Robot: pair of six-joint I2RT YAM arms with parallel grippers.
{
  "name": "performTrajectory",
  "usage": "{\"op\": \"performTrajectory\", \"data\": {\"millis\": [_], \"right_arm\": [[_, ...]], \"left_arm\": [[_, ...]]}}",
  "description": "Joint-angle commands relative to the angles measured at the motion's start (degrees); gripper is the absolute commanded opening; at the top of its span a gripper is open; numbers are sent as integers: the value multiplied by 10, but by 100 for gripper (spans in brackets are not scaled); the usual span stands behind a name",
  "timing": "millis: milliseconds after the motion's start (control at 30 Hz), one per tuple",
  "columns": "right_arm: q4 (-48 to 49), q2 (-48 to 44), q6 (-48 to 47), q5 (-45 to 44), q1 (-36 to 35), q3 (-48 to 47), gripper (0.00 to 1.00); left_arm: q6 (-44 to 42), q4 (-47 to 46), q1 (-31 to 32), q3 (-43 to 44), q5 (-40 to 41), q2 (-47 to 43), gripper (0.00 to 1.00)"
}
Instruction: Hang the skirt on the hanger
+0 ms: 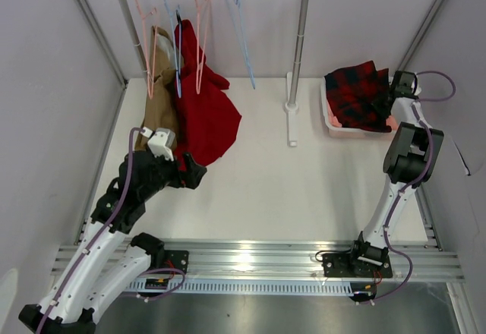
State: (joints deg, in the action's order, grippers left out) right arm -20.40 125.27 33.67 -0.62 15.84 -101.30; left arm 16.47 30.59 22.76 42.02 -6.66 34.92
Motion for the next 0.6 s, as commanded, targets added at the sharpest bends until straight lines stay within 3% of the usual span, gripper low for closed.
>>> {"op": "performTrajectory", "data": {"millis": [0,567], "right_arm": [[14,-37,-11,15,-10,-51,0],[6,-354,-53,20,-65,-35,0]], "left_arm": [[-3,-19,4,1,-3,-6,99],[-4,-18,5,0,-2,-15,99]]}}
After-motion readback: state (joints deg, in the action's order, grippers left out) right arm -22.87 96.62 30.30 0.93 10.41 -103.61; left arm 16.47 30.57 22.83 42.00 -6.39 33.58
